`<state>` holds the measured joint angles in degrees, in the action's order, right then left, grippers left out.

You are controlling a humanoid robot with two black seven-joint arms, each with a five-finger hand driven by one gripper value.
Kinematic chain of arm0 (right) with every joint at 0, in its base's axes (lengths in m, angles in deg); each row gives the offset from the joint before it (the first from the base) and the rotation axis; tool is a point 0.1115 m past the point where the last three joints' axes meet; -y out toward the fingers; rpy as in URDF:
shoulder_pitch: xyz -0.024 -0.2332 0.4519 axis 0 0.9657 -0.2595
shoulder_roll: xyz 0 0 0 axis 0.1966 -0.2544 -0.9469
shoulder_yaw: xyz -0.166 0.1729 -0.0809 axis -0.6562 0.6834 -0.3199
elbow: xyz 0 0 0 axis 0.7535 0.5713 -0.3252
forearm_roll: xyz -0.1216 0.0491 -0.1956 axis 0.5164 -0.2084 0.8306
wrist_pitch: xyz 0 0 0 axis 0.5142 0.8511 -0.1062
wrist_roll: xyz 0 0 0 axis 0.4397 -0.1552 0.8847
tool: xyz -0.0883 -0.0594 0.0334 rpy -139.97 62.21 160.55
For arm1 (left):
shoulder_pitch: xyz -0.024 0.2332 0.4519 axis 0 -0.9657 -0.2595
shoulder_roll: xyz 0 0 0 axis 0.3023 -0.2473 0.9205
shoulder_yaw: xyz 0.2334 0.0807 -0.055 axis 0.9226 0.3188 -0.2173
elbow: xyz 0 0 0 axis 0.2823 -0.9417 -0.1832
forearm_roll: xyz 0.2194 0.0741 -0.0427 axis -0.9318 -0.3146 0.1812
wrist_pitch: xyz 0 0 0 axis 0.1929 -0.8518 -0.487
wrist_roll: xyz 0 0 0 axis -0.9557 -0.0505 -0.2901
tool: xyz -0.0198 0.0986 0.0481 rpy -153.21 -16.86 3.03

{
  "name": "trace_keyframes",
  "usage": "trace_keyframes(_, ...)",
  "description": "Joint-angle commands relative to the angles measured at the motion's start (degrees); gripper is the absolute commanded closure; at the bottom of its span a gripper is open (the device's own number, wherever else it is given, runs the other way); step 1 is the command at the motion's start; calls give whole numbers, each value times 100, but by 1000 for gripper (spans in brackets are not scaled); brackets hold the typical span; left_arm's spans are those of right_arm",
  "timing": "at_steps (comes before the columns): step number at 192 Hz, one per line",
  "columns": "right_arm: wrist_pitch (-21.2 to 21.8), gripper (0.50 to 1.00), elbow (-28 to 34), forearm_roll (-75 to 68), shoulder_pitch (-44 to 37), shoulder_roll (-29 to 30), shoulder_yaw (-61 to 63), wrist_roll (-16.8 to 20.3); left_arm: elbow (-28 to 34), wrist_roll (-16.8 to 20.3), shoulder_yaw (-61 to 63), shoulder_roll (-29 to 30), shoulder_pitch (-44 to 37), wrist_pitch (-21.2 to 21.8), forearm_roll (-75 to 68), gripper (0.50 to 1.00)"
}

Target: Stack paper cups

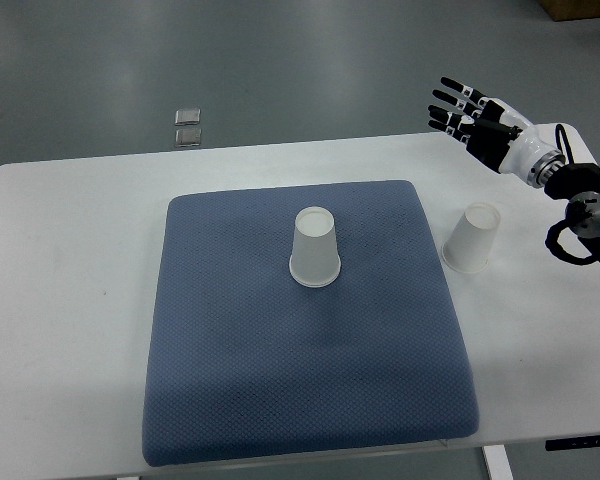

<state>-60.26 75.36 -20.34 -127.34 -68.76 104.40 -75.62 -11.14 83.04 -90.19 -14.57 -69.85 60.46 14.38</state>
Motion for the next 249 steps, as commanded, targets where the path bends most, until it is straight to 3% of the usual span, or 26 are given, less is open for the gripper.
trace_keyframes(1, 0, 579, -2, 0, -1, 12, 2, 0, -6, 0, 0, 0, 0, 1, 0, 500)
trace_keyframes(249, 176, 579, -187, 0, -19, -6, 160, -26, -6, 0, 0, 0, 0, 1, 0, 500)
